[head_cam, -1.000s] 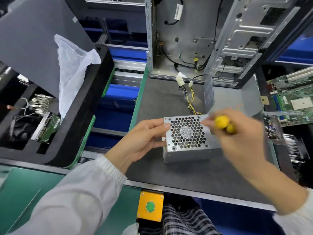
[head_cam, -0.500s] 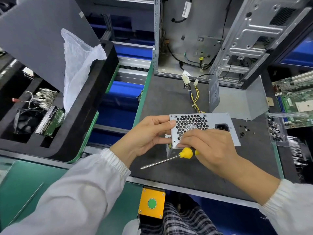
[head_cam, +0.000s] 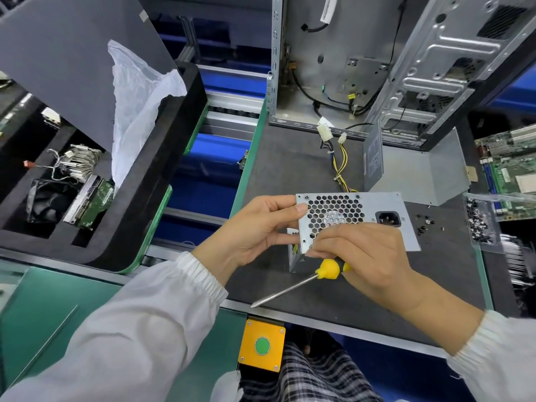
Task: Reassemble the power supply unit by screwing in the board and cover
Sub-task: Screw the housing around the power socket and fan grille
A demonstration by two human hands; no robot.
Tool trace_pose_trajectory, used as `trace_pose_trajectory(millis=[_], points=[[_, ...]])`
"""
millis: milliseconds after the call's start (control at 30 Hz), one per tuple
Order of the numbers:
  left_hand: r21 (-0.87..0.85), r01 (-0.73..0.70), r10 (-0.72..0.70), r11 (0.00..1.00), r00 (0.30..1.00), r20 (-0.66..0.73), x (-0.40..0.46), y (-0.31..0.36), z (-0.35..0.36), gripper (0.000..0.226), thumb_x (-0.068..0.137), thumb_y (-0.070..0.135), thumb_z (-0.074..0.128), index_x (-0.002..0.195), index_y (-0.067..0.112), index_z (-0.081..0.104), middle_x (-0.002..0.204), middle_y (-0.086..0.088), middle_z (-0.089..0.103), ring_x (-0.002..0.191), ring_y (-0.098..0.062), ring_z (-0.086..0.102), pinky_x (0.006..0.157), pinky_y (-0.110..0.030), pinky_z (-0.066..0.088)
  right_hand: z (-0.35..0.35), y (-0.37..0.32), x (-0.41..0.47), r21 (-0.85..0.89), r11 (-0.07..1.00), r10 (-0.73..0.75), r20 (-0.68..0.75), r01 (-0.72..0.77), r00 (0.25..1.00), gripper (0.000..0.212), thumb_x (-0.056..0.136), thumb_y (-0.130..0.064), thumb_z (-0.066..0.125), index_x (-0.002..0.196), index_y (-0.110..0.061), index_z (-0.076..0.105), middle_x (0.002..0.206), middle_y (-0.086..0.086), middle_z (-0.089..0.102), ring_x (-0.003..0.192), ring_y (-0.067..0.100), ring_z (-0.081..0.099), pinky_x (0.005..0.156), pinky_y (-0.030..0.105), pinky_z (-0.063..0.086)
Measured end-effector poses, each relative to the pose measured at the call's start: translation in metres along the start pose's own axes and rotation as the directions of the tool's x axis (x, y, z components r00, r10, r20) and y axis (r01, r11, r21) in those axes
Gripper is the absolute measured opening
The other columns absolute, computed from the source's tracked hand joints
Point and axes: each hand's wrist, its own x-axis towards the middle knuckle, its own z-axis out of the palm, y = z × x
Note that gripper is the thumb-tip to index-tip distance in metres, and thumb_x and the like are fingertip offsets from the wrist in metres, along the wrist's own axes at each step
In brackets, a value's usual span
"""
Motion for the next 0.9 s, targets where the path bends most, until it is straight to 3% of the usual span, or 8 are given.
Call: trace_pose_trajectory(millis=[367, 567, 700, 800, 900], points=[[0.004, 0.010, -0.010, 1.000, 1.000, -0.021, 0.000, 0.000, 0.002, 0.034, 0.096, 0.016, 0.055, 0.127, 0.004, 0.061, 0.121, -0.014, 0.069, 0.107, -0.023, 0.066, 0.091, -0.039, 0.057, 0.002, -0.002, 0.001, 0.008, 1.000, 0.022, -0.002, -0.022, 1.000, 0.015, 0.083, -0.015, 0.075, 0.073, -0.004, 0.071, 0.078, 0.005, 0.068, 0.056, 0.022, 0.059, 0.045, 0.033, 0.046], [-0.003, 0.012, -0.012, 1.000, 1.000, -0.018, -0.001, 0.000, 0.002, 0.037, 0.094, 0.018, 0.056, 0.128, 0.003, 0.060, 0.120, -0.015, 0.069, 0.106, -0.023, 0.066, 0.091, -0.039, 0.057, 0.001, -0.003, -0.003, -0.074, 0.997, -0.023, 0.006, 0.023, 1.000, 0.018, 0.084, -0.017, 0.072, 0.071, -0.005, 0.071, 0.078, 0.005, 0.069, 0.054, 0.024, 0.055, 0.044, 0.032, 0.044], [0.001, 0.007, -0.007, 1.000, 1.000, -0.012, -0.001, 0.000, 0.002, 0.035, 0.096, 0.017, 0.055, 0.127, 0.004, 0.061, 0.120, -0.014, 0.069, 0.108, -0.024, 0.066, 0.091, -0.039, 0.057, -0.002, -0.002, -0.007, -0.078, 0.994, -0.082, 0.018, 0.083, 0.997, 0.008, 0.084, -0.015, 0.073, 0.087, -0.009, 0.071, 0.083, 0.005, 0.070, 0.062, 0.018, 0.049, 0.045, 0.029, 0.041], [0.001, 0.008, -0.008, 1.000, 1.000, -0.012, -0.001, 0.000, 0.001, 0.037, 0.094, 0.018, 0.056, 0.128, 0.003, 0.061, 0.121, -0.015, 0.068, 0.109, -0.025, 0.066, 0.091, -0.040, 0.057, -0.004, -0.001, -0.009, -0.081, 0.991, -0.105, 0.033, 0.108, 0.994, 0.027, 0.078, -0.010, 0.078, 0.099, -0.013, 0.060, 0.085, 0.005, 0.070, 0.065, 0.016, 0.043, 0.044, 0.028, 0.038], [0.000, 0.011, -0.011, 1.000, 1.000, -0.017, -0.001, 0.000, 0.002, 0.040, 0.090, 0.021, 0.059, 0.126, 0.004, 0.062, 0.120, -0.015, 0.069, 0.107, -0.024, 0.067, 0.090, -0.038, 0.057, -0.004, 0.000, -0.010, -0.060, 0.993, -0.104, 0.043, 0.106, 0.994, 0.035, 0.074, -0.008, 0.081, 0.102, -0.012, 0.060, 0.091, 0.006, 0.072, 0.068, 0.017, 0.058, 0.046, 0.029, 0.044]])
